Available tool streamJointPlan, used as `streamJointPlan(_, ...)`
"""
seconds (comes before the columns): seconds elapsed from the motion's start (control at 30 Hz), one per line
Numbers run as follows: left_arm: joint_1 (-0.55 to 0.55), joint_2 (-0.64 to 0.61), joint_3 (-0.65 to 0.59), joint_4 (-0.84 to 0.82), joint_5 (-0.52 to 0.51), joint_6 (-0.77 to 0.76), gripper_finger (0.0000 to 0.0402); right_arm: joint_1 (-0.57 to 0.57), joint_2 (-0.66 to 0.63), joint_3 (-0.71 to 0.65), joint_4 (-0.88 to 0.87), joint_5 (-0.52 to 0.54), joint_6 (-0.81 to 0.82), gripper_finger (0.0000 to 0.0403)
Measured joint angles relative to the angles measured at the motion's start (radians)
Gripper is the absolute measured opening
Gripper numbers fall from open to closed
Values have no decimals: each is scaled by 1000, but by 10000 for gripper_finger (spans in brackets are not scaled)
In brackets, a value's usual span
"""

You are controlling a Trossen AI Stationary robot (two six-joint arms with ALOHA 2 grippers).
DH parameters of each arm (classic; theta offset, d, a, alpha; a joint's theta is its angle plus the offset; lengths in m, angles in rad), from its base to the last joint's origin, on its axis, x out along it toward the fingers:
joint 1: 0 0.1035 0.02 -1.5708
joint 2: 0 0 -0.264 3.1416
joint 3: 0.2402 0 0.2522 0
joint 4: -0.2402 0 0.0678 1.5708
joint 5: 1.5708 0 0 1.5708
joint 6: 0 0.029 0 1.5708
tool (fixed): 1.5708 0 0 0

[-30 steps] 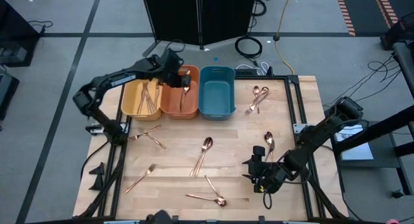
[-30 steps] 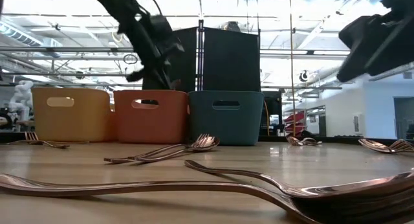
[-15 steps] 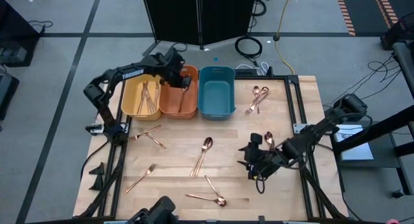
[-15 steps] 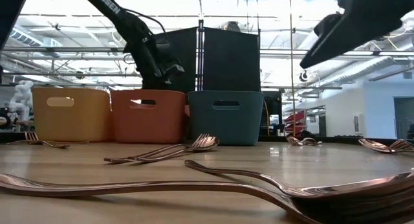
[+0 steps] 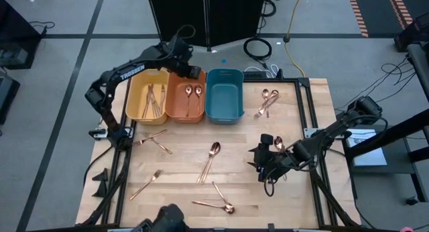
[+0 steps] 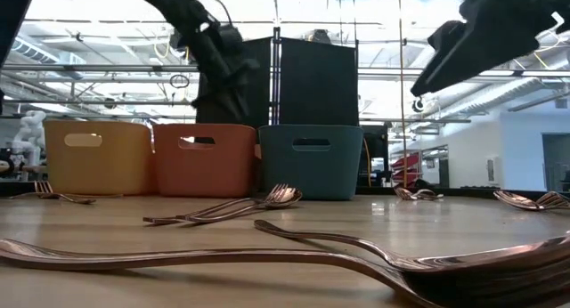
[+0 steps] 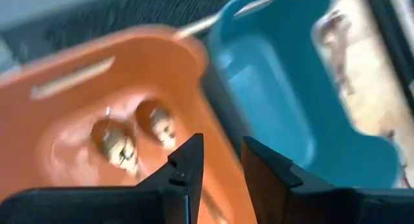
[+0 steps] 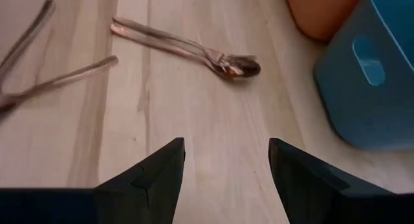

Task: Sort silverware
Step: Put the gold spoon into the orange bin

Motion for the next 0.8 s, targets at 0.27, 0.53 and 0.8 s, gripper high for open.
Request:
streamJointPlan(0.27,-183,-6,44,64,-28,101,100,-5,-100,0,-86,93,110,215)
streamJointPlan(0.53,-447,-5,16,240,-178,263,100,-27,-142,0,-224,263,221,215)
streamJointPlan(0.8,-641,-8,-137,519,-186,347,100,-299,-142,0,-414,208,503,215)
